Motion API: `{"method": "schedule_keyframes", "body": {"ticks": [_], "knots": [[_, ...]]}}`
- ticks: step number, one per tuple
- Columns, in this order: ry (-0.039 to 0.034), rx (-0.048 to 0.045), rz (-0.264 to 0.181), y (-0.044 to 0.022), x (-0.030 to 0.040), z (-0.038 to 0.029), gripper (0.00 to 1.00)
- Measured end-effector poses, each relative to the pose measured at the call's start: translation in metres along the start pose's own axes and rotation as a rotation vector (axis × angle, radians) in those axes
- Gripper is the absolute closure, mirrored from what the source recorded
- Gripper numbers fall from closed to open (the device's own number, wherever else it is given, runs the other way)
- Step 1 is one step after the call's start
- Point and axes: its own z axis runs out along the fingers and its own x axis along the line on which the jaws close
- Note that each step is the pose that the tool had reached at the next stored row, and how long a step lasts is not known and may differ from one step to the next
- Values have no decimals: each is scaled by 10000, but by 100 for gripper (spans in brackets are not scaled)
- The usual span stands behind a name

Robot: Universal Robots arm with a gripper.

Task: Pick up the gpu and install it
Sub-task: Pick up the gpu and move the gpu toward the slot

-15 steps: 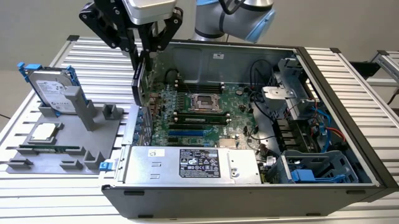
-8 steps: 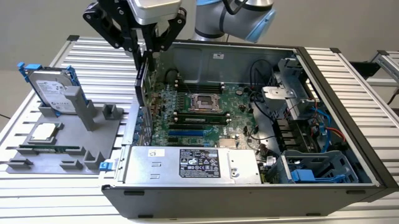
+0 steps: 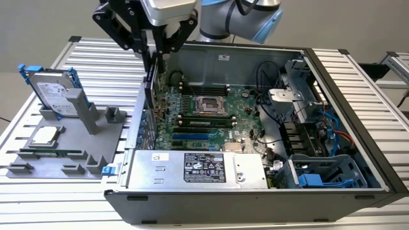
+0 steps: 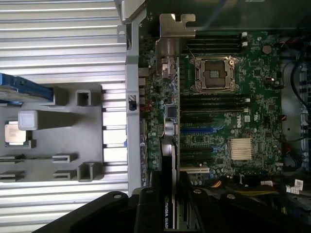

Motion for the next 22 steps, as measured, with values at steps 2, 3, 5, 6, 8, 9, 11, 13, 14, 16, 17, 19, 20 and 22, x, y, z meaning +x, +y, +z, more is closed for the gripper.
{"method": "schedule_keyframes", "body": {"ticks": [2,3,5,6,8,9,11,13,14,16,17,19,20,22], "knots": [[0,0,0,1,-19,1,100],[0,0,0,2,-28,1,100],[0,0,0,3,-47,1,100],[1,0,0,3,-56,2,100],[0,0,0,4,-74,2,100],[1,1,0,5,-82,3,100],[0,0,0,6,-99,4,100],[1,0,-1,6,-115,4,100],[1,0,-1,7,-123,4,100],[1,0,-1,7,-132,5,100],[1,0,0,7,-132,5,100],[1,0,1,8,-132,5,100],[1,0,0,7,-133,5,100],[1,0,0,7,-133,5,100]]}}
